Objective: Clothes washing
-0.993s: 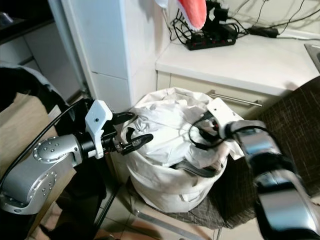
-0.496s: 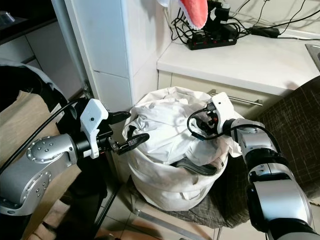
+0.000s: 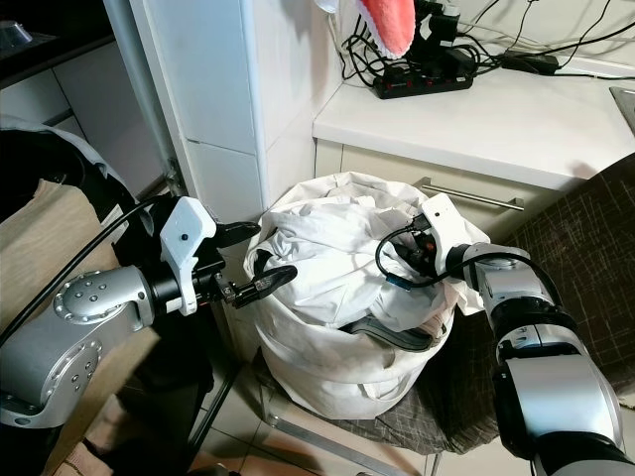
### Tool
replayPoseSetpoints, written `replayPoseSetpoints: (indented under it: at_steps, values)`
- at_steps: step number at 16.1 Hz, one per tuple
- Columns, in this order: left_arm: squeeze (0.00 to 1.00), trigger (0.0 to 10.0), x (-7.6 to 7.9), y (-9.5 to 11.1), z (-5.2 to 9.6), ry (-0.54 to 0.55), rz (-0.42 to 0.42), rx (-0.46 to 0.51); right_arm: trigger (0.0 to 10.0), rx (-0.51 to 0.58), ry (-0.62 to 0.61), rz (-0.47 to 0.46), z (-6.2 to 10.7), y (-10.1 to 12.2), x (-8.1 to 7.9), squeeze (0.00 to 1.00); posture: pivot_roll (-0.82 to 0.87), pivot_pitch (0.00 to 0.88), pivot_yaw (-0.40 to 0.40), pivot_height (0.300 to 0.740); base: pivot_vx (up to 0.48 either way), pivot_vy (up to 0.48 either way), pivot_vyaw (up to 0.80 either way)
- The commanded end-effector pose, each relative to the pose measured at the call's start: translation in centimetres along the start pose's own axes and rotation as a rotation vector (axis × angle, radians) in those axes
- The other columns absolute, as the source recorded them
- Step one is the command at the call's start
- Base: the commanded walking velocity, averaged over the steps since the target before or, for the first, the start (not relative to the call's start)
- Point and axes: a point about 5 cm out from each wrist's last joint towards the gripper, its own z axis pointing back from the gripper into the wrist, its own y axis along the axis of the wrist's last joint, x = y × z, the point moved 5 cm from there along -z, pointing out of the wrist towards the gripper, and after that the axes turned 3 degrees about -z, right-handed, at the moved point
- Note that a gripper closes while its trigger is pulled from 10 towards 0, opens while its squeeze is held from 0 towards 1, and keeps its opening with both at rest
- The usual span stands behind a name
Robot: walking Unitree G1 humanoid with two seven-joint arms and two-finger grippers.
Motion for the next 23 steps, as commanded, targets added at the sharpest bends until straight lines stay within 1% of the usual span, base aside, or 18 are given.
replayPoseSetpoints:
  at_steps: [1,10,14,15,17,18,19,20,21,22,23]
  values:
    - [0.0,10.0,0.5,-0.1,0.0,-0.021,-0.003,-0.011,0.0,0.03,-0.001,0.008,0.2,1.3,0.4,0.0,0.01,0.0,0.02,0.74,0.0,0.0,0.0]
    - [0.0,10.0,0.3,-0.2,-0.3,0.0,-0.017,-0.017,0.0,0.095,0.053,-0.029,0.4,2.4,0.0,0.0,0.0,0.0,0.018,0.74,0.0,0.0,0.0]
    - [0.0,10.0,0.0,-0.2,-0.5,0.014,-0.024,-0.014,0.0,0.164,0.074,-0.078,0.8,3.7,0.1,0.0,0.0,0.0,0.022,0.74,0.0,0.0,0.0]
    - [0.0,10.0,-0.3,-0.1,-0.5,0.031,-0.034,-0.008,0.0,0.196,0.098,-0.098,1.1,4.5,0.1,0.0,-0.01,0.0,0.022,0.74,0.0,0.0,0.0]
    - [0.0,10.0,-1.4,0.3,-0.8,0.098,-0.05,0.014,0.0,0.26,0.121,-0.132,1.6,5.9,0.2,0.0,-0.01,0.0,0.02,0.74,0.0,0.0,0.0]
    - [0.0,10.0,-2.3,1.0,-1.0,0.144,-0.06,0.046,0.0,0.308,0.141,-0.151,2.0,7.1,0.3,0.0,-0.02,0.0,0.017,0.74,0.0,0.0,0.0]
    - [0.0,10.0,-3.7,2.4,-1.1,0.216,-0.061,0.109,0.0,0.39,0.186,-0.161,2.9,9.5,0.2,0.0,-0.02,0.0,0.015,0.74,0.0,0.0,0.0]
    - [0.0,10.0,-4.9,4.2,-1.0,0.263,-0.059,0.188,0.0,0.481,0.253,-0.152,4.2,12.4,-0.3,0.0,-0.02,0.0,0.015,0.74,0.0,0.0,0.0]
    - [0.0,10.0,-5.1,5.6,-1.0,0.256,-0.041,0.255,0.0,0.547,0.306,-0.137,5.4,14.7,-0.8,0.0,-0.03,0.0,0.013,0.74,0.0,0.0,0.0]
    - [0.0,10.0,-4.9,6.5,-1.1,0.235,-0.03,0.299,0.0,0.588,0.343,-0.118,6.3,16.2,-1.2,0.0,-0.03,0.0,0.011,0.74,0.0,0.0,0.0]
    - [1.0,10.0,-3.7,7.7,-1.7,0.142,-0.031,0.343,0.0,0.654,0.42,-0.079,8.2,18.9,-2.4,0.0,-0.03,0.0,0.005,0.74,0.0,0.0,0.0]
